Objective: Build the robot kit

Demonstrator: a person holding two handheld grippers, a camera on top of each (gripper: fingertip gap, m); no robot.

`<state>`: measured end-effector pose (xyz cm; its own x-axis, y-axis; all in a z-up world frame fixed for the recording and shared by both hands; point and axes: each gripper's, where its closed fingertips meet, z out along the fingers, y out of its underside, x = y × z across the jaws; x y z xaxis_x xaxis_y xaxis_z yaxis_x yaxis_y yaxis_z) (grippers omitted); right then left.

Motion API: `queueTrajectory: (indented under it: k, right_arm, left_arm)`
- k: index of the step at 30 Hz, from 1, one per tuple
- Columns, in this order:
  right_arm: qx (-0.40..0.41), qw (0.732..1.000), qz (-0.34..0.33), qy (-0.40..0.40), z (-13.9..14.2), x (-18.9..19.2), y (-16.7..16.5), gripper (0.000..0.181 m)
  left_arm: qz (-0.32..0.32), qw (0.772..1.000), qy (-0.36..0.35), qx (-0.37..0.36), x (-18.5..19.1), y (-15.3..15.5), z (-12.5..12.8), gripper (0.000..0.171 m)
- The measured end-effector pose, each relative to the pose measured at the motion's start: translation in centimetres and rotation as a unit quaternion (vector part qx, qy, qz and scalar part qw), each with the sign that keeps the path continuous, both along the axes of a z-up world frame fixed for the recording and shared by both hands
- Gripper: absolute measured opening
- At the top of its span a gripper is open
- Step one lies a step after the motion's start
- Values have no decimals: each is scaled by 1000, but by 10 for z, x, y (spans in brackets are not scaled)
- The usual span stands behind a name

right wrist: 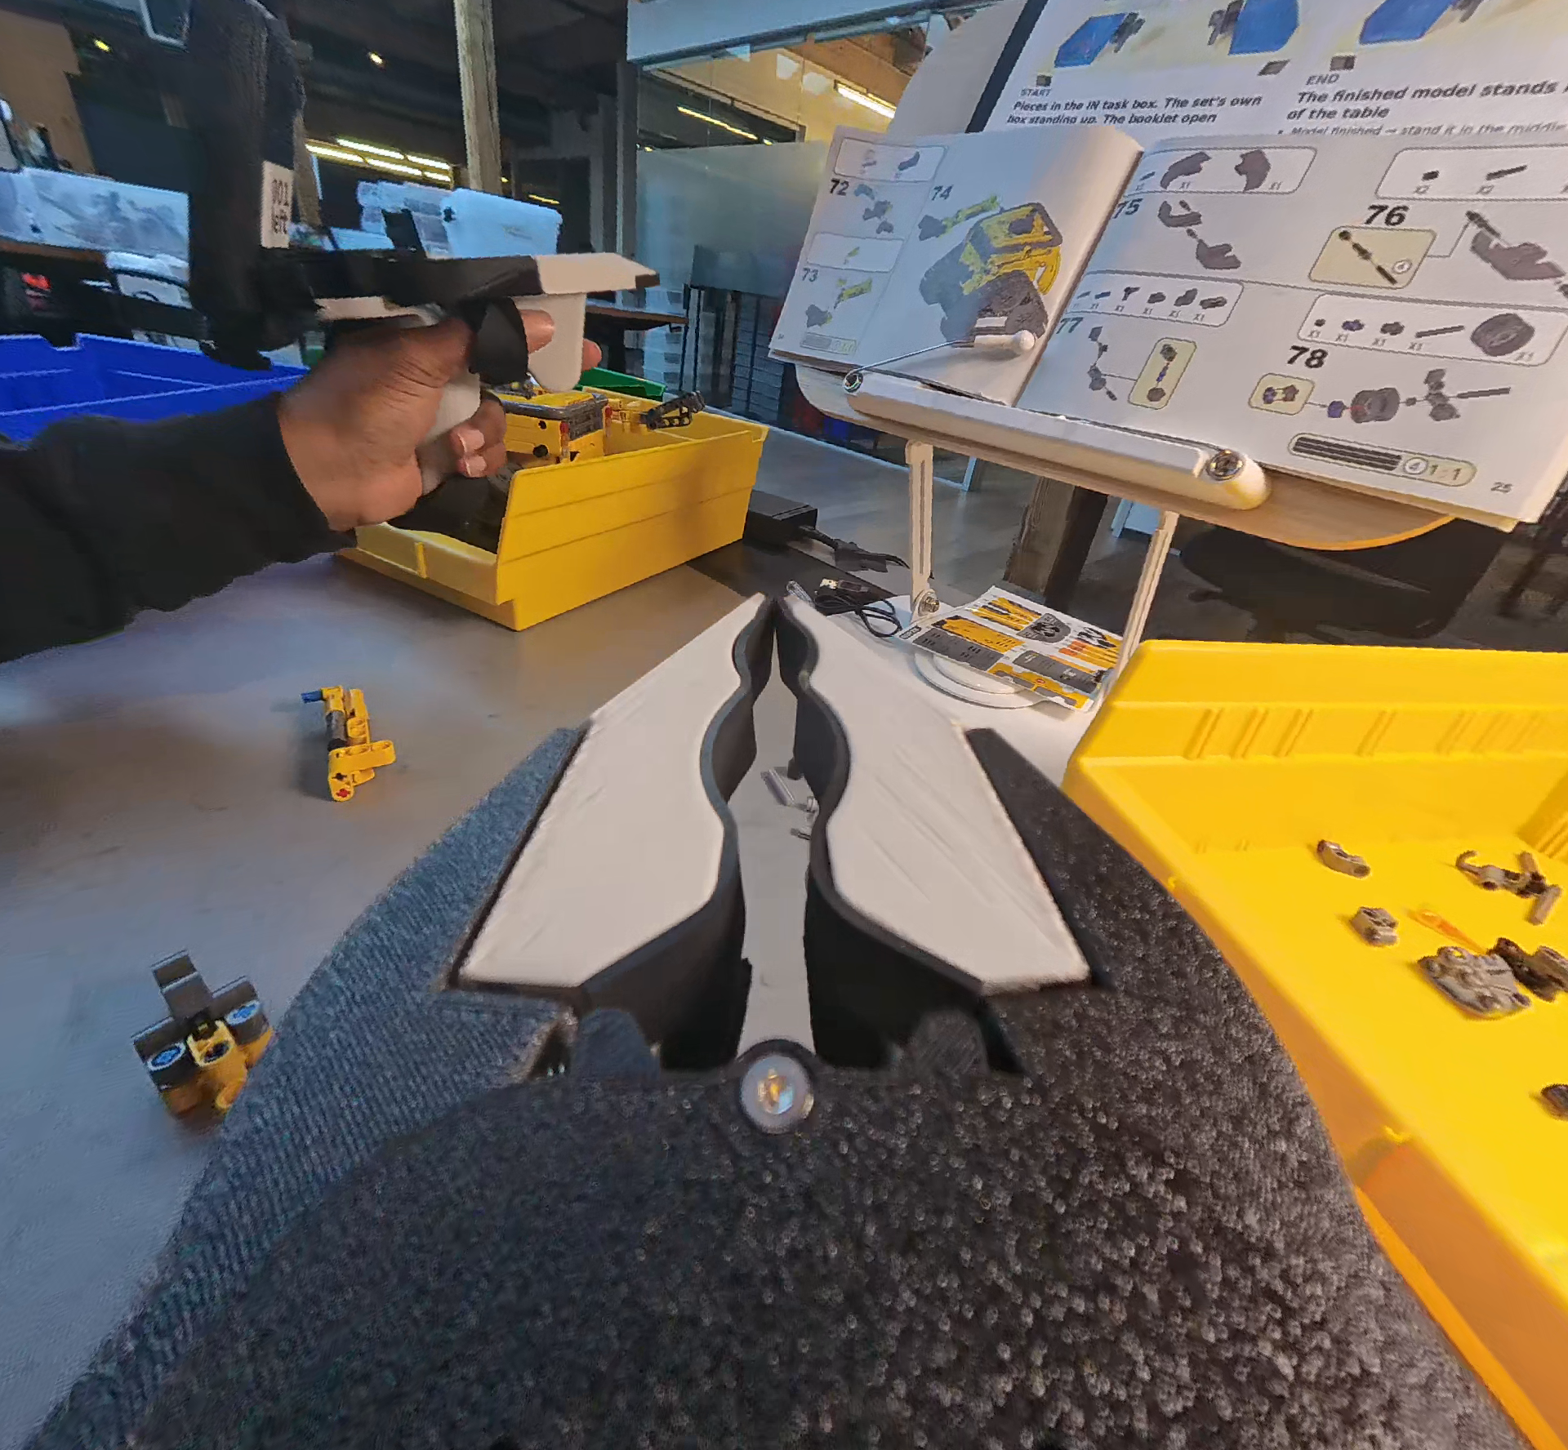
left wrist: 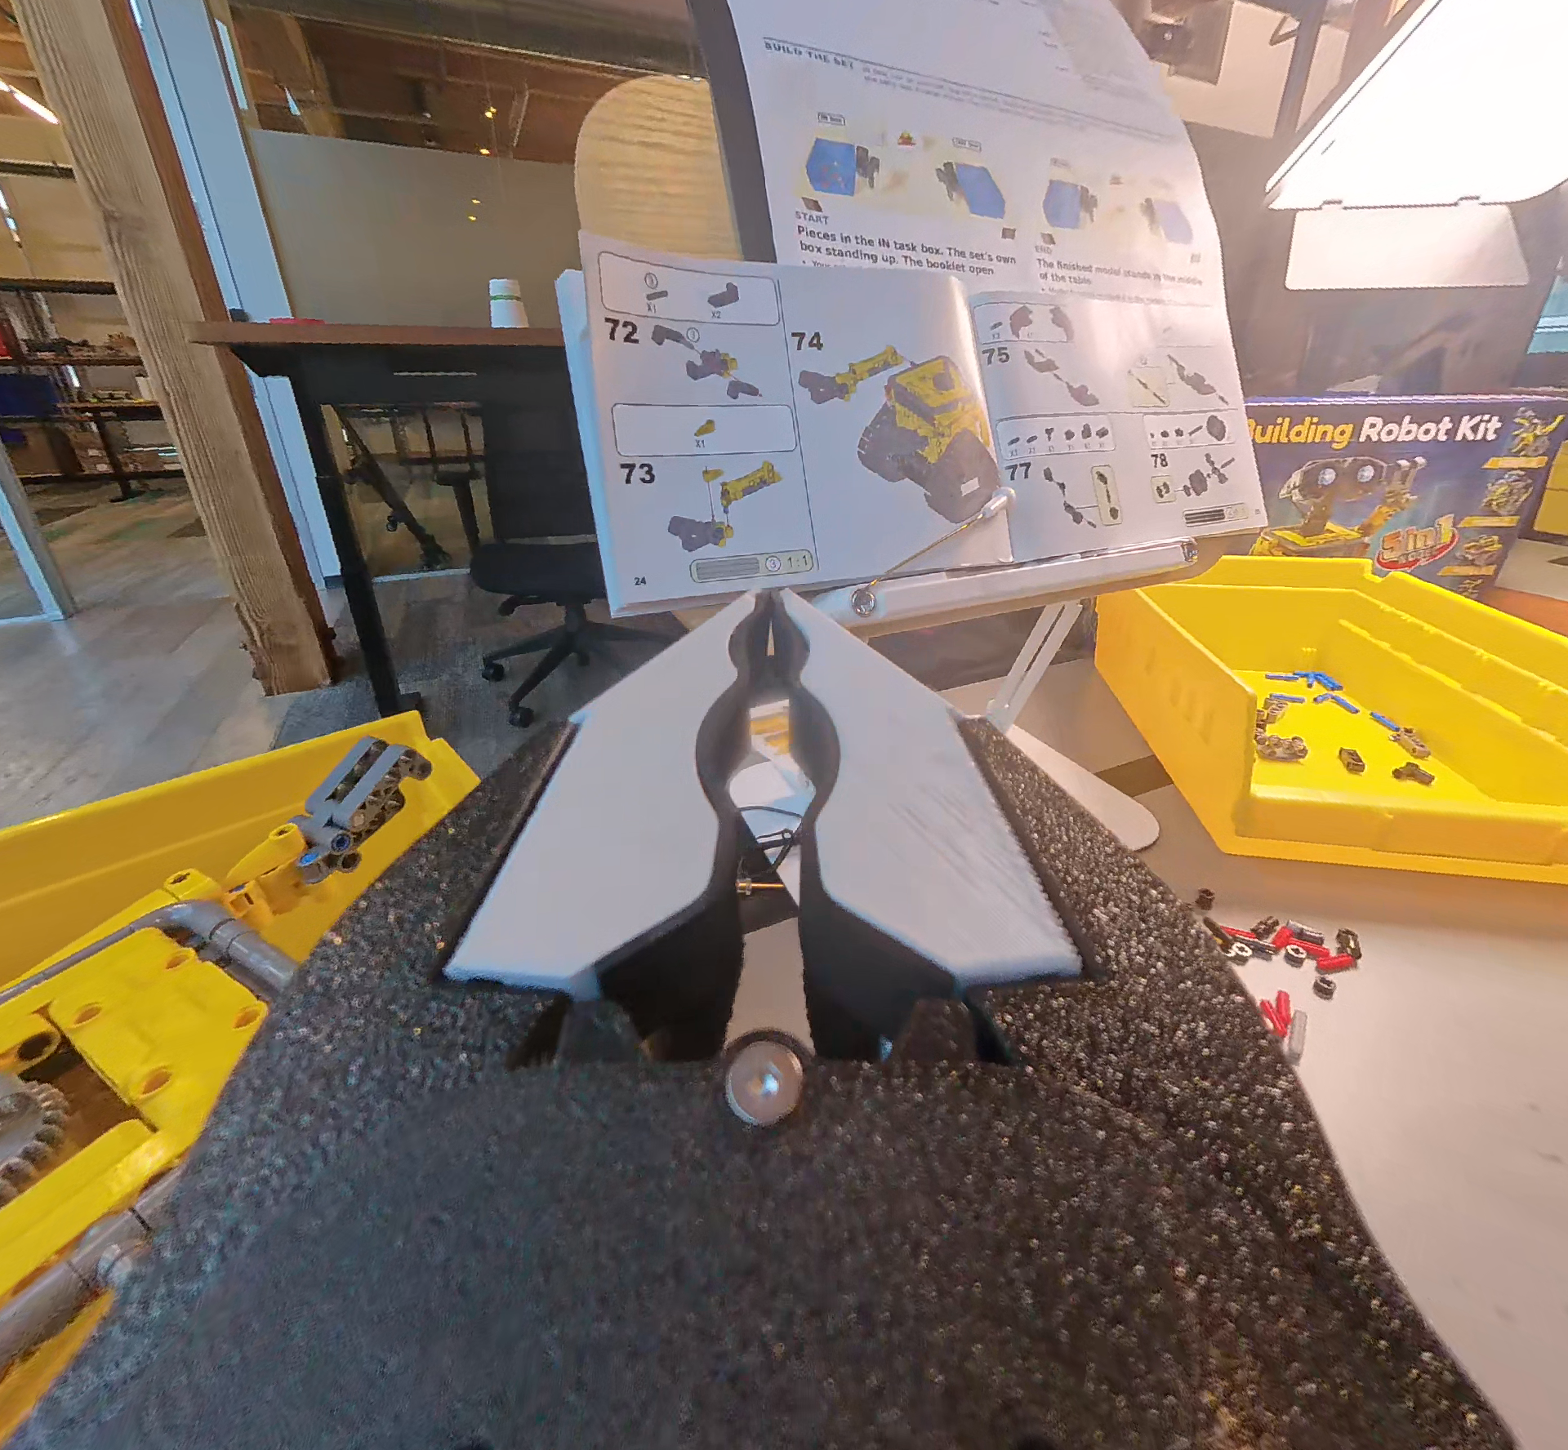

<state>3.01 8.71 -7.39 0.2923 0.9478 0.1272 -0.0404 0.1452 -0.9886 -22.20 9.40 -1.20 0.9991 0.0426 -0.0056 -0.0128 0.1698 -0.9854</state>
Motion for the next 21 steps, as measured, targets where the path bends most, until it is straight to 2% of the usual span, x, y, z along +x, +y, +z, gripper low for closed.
queueTrajectory:
  k: [3,6,12,15,21]
  right_arm:
    - [1,1000,0,1,-1,-1,0,0]
    - [-7,1000,9,0,-5,-4,-4,0]
    - [-3,1000,13,-18,-12,-7,-7,5]
    - [-1,1000,9,-23,-13,-6,-5,7]
    - [-14,999,17,-30,-18,-7,-4,8]
  left_arm:
    - [14,1000,4,5,-5,5,7,4]
    - [36,999,18,17,-16,19,29,5]
    - [65,997,26,18,-45,74,72,3]
    - [70,997,28,0,-53,98,76,2]
    - [60,997,40,-24,-43,119,70,1]
